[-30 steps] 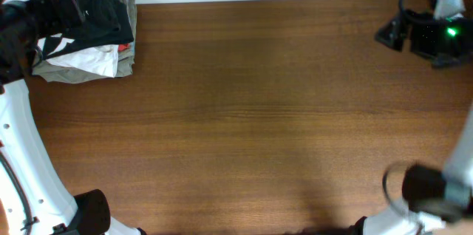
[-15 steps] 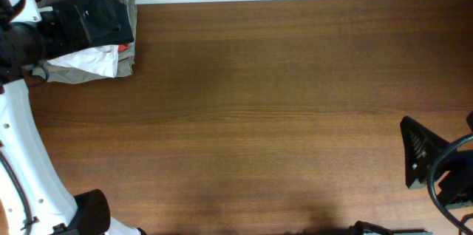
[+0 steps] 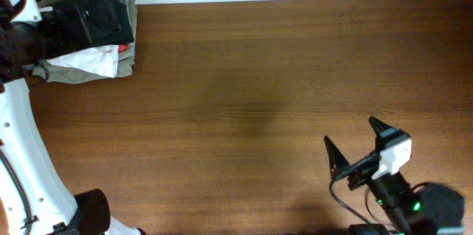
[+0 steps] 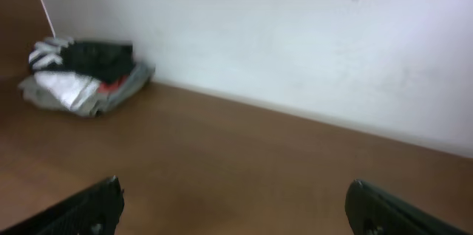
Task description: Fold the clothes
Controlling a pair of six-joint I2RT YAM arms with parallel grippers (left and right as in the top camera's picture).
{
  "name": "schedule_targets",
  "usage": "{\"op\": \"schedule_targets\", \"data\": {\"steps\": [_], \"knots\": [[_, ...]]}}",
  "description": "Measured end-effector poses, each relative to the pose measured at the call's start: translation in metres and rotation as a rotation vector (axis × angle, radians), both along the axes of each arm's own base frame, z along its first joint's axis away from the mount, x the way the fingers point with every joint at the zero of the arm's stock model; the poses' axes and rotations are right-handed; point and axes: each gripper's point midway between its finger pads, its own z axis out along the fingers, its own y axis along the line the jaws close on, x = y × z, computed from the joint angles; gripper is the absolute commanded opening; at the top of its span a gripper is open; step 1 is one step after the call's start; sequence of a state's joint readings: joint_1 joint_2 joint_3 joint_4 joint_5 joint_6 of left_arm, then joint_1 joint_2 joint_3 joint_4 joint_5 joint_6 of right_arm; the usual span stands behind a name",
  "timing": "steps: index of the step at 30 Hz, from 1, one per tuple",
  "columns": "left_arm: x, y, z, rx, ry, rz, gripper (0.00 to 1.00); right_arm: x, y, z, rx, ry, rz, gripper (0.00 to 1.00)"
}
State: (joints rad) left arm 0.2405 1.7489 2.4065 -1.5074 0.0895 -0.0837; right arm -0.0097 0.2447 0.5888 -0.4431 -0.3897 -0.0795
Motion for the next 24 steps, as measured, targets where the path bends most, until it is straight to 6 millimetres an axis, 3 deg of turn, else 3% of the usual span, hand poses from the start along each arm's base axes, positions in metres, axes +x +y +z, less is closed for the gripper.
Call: {"op": "schedule_targets", "data": {"steps": [4, 9, 13, 14, 16, 24], "knots": [[0.001, 0.000, 0.000, 0.000, 0.001, -0.001, 0.99, 0.005, 0.003, -0.041, -0.003, -0.146, 0.013, 0.99], [0.001, 0.000, 0.000, -0.001, 0.001, -0.001, 0.99, 0.022, -0.003, -0.062, -0.001, -0.288, -0.025, 0.99], [0.000, 0.000, 0.000, -0.001, 0.001, -0.001, 0.99, 0.034, -0.021, -0.094, -0.003, -0.198, -0.131, 0.99], [0.000, 0.000, 0.000, -0.001, 0.001, -0.001, 0.99, 0.036, -0.027, -0.115, -0.011, -0.109, -0.167, 0.99], [0.001, 0.000, 0.000, -0.001, 0.001, -0.001, 0.99, 0.037, -0.031, -0.132, -0.018, -0.041, -0.195, 0.98], [0.001, 0.000, 0.000, -0.001, 0.001, -0.001, 0.99, 0.037, -0.033, -0.132, -0.019, -0.040, -0.203, 0.99]]}}
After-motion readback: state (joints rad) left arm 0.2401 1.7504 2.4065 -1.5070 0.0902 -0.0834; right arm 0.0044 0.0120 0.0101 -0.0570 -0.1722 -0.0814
